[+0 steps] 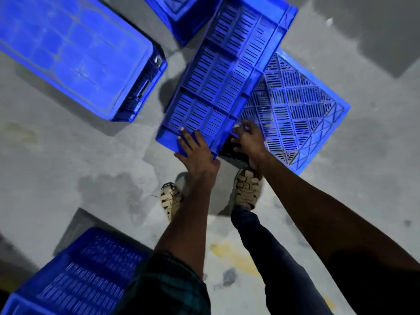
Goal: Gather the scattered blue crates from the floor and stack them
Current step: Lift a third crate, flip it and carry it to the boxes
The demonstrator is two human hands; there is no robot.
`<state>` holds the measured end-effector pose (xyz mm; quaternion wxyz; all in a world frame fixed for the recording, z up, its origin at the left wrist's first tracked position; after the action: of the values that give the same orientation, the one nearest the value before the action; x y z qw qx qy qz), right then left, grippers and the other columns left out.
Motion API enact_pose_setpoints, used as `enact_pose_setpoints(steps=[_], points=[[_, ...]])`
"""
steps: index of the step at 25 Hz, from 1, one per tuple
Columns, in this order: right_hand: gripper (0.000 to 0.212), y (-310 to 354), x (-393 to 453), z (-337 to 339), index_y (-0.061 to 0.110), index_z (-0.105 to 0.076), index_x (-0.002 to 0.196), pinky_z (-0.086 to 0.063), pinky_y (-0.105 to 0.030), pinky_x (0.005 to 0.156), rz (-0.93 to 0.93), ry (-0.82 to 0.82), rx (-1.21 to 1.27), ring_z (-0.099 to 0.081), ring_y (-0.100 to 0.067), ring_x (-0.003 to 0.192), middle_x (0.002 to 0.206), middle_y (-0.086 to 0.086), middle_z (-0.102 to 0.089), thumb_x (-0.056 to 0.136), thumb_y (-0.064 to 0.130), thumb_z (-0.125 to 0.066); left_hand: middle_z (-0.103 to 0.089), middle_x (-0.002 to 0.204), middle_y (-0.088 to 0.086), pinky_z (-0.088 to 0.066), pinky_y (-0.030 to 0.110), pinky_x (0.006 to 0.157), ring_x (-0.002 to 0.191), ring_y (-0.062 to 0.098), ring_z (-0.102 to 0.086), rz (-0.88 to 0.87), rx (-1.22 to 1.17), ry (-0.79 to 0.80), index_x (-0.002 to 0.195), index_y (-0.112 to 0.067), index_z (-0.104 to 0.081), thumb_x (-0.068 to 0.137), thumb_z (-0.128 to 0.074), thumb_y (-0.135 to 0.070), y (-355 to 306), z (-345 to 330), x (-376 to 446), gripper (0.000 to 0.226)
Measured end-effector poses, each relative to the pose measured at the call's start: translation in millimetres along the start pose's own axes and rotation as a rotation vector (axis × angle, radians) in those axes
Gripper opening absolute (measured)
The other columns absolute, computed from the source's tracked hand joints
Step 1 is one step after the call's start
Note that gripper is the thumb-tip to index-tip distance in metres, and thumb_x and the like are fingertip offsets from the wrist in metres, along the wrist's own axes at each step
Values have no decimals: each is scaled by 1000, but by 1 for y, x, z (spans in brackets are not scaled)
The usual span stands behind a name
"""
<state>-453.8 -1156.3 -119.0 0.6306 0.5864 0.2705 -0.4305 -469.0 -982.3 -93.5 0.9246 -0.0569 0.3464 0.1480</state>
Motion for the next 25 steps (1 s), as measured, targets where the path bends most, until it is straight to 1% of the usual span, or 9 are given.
enact_pose_setpoints(steps=[4,7,12,14,16,17,21,23,25], points=[[40,26,20,-17,19,-43,132,-49,-30,60,-35,27,46,-60,-20,80,101,-5,-59,98,36,-55,1,165,21,-22,73,109,148,51,-10,124,66,-78,155,-11,-14,74,-80,-39,4,-4,9,108],[30,30,29,-24,24,-46,117,-51,-30,59,-82,69,79,-60,-19,79,109,-7,-57,95,40,-58,-9,164,20,-28,75,103,145,53,-19,135,77,-179,150,-10,-26,77,-77,-33,10,-2,16,92],[16,30,31,-22,25,-57,96,-51,-31,63,-78,98,154,-58,-16,69,83,3,-59,96,40,-57,-21,163,16,-52,65,88,142,49,-31,218,61,-176,147,-8,-30,70,-84,-26,35,13,18,96],[21,31,26,-29,23,-61,106,-51,-33,66,-113,155,241,-59,-15,70,93,3,-64,96,42,-56,-18,163,16,-51,66,87,143,49,-29,206,47,-161,148,-7,-22,64,-90,-34,49,20,19,111],[33,36,21,-44,20,-62,118,-53,-35,71,-114,225,300,-65,-13,78,113,0,-67,96,44,-55,-14,164,15,-50,65,89,146,49,-22,182,23,-170,147,-7,-13,64,-90,-29,58,27,13,115],[36,39,21,-52,17,-63,120,-54,-36,74,-111,234,342,-67,-15,86,114,-3,-69,96,43,-56,-12,165,14,-49,64,90,147,48,-19,184,10,-176,147,-7,-10,65,-89,-26,61,32,6,115],[23,53,18,-83,7,-62,104,-58,-47,85,-147,169,494,-66,-27,88,89,-8,-68,97,29,-59,-6,166,10,-43,61,95,152,39,-7,174,-70,-186,149,-10,-8,66,-86,-21,72,40,-22,114],[22,52,12,-91,4,-58,105,-59,-46,76,-155,156,444,-64,-29,86,90,-11,-65,100,25,-55,-9,165,9,-41,61,96,153,34,-6,185,-112,-188,149,-9,-11,64,-87,-19,87,38,-28,114],[28,40,-1,-103,1,-56,117,-58,-43,66,-168,220,393,-64,-32,91,103,-14,-65,102,24,-50,-12,165,7,-40,61,95,153,31,-8,211,-120,-176,150,-8,-17,62,-89,-23,111,29,-30,115]])
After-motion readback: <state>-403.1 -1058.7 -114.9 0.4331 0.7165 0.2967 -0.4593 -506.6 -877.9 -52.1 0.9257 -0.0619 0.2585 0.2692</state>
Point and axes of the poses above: each hand's wrist, its own x-axis towards the middle knuckle, its own z-axis out of the back of the hand, y = z × x, the point moved 9 cm from there along x, towards the middle knuckle
